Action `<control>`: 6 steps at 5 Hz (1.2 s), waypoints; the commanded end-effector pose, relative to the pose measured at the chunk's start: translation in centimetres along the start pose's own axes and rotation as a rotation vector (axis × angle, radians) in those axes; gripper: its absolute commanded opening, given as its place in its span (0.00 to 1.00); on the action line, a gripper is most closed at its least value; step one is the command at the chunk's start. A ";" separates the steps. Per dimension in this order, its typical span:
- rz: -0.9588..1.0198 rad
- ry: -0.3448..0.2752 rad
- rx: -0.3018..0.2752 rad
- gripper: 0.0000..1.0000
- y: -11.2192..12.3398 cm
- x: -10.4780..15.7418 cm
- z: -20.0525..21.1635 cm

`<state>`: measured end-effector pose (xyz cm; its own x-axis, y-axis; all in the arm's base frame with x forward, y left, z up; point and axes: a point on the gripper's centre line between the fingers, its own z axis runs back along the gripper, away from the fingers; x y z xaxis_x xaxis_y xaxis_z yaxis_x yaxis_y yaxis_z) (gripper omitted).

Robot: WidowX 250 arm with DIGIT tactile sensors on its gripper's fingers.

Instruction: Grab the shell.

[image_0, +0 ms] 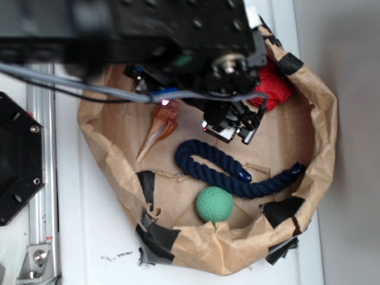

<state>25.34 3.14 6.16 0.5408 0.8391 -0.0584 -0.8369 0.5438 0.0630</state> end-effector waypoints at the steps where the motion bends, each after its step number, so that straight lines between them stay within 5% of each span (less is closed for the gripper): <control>1: -0.075 -0.105 -0.087 1.00 2.2 -0.2 -1.7; 4: -0.180 -0.145 -0.110 1.00 3.0 -0.3 -2.8; 6: -0.277 -0.127 -0.088 0.00 2.6 -1.3 -5.1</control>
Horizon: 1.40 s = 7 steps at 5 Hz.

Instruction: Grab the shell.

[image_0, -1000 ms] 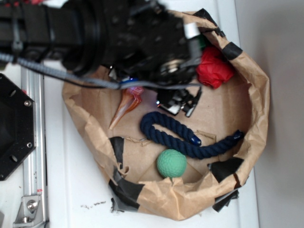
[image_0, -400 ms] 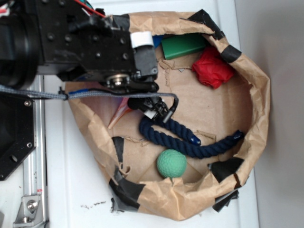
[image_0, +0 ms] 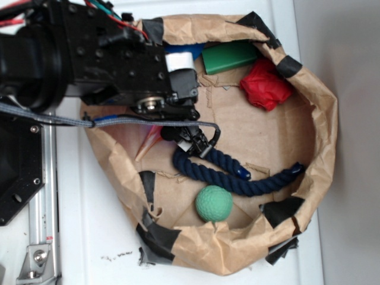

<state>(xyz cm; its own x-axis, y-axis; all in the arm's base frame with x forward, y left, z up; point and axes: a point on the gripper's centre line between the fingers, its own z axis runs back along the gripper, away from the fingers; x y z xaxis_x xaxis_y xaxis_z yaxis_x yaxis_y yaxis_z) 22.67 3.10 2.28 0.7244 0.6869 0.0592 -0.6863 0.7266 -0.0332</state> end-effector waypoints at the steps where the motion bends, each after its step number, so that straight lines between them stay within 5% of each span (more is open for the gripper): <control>1: -0.095 -0.003 -0.004 0.00 0.8 -0.4 -2.3; 3: -0.216 0.035 -0.027 0.00 -0.3 0.9 0.0; 5: -0.446 -0.005 -0.067 0.00 -3.8 3.4 8.1; 7: -0.708 -0.174 -0.057 0.00 -6.1 2.6 15.3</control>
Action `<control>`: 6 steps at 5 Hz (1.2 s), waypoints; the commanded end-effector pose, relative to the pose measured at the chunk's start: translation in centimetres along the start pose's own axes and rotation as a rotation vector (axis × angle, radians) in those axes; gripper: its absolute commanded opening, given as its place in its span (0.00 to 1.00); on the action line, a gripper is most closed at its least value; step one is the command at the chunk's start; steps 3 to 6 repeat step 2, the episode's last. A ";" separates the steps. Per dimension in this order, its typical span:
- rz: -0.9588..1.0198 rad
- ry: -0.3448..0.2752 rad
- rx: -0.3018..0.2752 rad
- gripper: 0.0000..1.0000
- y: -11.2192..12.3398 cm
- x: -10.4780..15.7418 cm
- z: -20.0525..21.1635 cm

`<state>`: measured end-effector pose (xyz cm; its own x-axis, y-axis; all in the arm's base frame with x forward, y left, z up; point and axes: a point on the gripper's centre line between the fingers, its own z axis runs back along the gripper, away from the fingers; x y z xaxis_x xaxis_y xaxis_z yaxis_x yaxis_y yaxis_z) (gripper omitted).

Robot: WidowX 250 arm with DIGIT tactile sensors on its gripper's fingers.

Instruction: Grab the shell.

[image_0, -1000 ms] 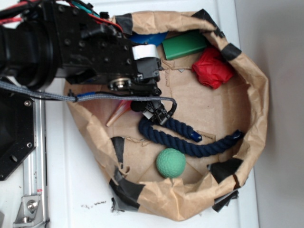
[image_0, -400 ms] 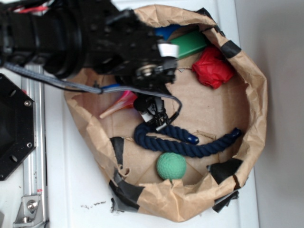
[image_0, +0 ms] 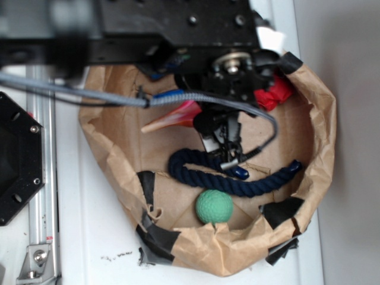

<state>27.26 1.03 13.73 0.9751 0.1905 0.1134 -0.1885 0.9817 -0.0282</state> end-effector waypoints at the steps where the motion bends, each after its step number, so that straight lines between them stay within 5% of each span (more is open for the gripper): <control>1: -0.160 -0.183 0.031 0.00 -1.2 0.2 4.7; 6: -0.159 -0.162 0.043 0.00 -0.7 -0.6 4.9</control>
